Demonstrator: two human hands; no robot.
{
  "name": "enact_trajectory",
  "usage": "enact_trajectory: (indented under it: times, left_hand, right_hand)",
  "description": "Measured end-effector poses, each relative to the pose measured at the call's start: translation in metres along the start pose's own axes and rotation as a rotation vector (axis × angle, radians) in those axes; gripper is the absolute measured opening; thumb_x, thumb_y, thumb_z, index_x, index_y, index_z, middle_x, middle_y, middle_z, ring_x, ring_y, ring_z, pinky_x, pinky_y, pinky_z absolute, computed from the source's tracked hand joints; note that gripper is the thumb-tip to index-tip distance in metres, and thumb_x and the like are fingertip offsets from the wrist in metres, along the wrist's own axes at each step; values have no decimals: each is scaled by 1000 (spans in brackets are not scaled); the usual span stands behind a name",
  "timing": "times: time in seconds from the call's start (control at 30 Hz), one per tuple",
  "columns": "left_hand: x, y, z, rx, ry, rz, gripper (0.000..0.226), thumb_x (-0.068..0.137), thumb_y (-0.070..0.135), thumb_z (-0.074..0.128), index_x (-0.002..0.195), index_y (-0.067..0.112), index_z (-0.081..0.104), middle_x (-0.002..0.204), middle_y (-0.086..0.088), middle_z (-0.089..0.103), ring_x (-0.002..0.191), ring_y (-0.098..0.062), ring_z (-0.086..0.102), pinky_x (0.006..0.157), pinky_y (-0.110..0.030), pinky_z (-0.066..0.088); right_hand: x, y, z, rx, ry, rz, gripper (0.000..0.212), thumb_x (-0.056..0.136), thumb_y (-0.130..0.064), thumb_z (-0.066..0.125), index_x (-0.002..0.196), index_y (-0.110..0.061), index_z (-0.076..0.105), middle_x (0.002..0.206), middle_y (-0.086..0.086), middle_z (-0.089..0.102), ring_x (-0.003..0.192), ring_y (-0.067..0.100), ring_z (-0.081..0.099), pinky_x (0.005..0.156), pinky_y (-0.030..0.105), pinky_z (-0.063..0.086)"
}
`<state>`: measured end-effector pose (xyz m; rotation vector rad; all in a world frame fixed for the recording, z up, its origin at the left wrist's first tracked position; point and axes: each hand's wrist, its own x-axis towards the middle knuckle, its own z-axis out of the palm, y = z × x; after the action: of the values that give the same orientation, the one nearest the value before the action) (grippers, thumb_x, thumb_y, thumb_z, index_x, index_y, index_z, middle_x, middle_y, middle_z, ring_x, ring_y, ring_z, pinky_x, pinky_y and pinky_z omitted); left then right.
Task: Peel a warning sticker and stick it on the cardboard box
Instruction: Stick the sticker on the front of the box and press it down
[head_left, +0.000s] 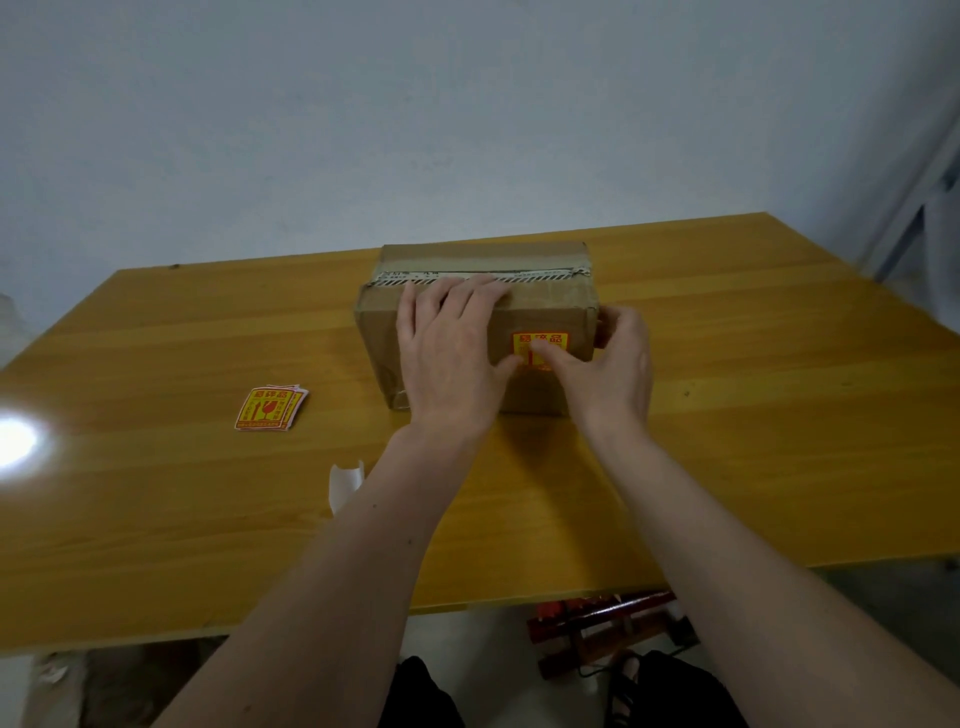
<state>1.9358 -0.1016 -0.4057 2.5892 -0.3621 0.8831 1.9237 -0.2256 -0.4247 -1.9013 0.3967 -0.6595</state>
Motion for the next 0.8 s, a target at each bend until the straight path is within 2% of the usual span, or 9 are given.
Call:
enact_trajectory:
  times: [0.1, 0.23, 0.33, 0.47, 0.5, 0.57, 0.63, 0.7, 0.8]
  left_hand:
    - [3, 0, 1, -20, 9, -18, 61, 63, 34, 82, 119, 28, 57, 125, 8, 62, 126, -19, 46, 117, -42, 14]
    - [3, -2, 4, -40, 40, -9, 55, 68, 41, 77, 117, 27, 59, 122, 7, 64, 123, -21, 48, 114, -42, 19]
    - [3, -2, 4, -56, 62, -5, 51, 70, 44, 74, 116, 26, 60, 120, 5, 65, 122, -22, 49, 113, -42, 21]
    - [3, -3, 5, -44, 44, -4, 56, 66, 41, 78, 118, 27, 59, 122, 6, 64, 123, -21, 48, 112, -42, 21]
    - [3, -4, 4, -40, 39, -2, 59, 65, 39, 80, 118, 27, 59, 122, 6, 63, 123, -21, 48, 111, -42, 22]
    - [3, -4, 4, -38, 23, -4, 62, 63, 36, 82, 119, 28, 58, 123, 7, 62, 123, -21, 47, 110, -41, 22]
    - [4, -3, 4, -34, 10, -10, 63, 62, 34, 83, 120, 28, 57, 124, 8, 62, 124, -20, 46, 110, -40, 22]
    - [4, -3, 4, -29, 12, -9, 66, 60, 32, 84, 119, 29, 57, 124, 8, 62, 123, -21, 46, 110, -41, 23]
    - [3, -5, 4, -25, 8, 2, 67, 59, 28, 84, 121, 28, 56, 125, 8, 60, 124, -21, 46, 110, -41, 23]
  right_hand:
    - [2, 3, -2, 16, 6, -13, 47, 70, -34, 78, 107, -17, 55, 110, 3, 61, 95, 17, 59, 77, 30, 49]
    - [3, 10, -5, 106, -8, -23, 30, 75, -32, 75, 97, -22, 58, 107, 6, 63, 86, 12, 59, 73, 27, 51]
    - [6, 16, -6, 122, -20, -40, 29, 73, -27, 77, 95, -25, 58, 105, 8, 65, 84, 15, 61, 71, 30, 54]
    - [8, 23, -9, 66, -58, -79, 38, 71, -17, 79, 103, -19, 60, 105, 5, 63, 79, 9, 56, 63, 9, 46]
    - [9, 24, -10, 37, -63, -101, 40, 70, -15, 79, 106, -17, 60, 105, 6, 62, 78, 9, 54, 62, 8, 45]
    - [9, 27, -11, -13, -72, -137, 44, 71, -13, 79, 110, -14, 58, 106, 7, 61, 79, 11, 53, 62, 11, 44]
    - [9, 26, -11, -66, -84, -158, 48, 72, -15, 78, 114, -14, 55, 108, 3, 57, 83, 13, 53, 67, 20, 49]
    - [7, 23, -9, -135, -80, -166, 56, 70, -22, 79, 118, -15, 51, 110, -1, 51, 91, 15, 55, 75, 32, 52]
    - [5, 19, -1, -158, -39, -158, 68, 65, -33, 82, 120, -14, 47, 116, 3, 49, 102, 20, 55, 81, 37, 51]
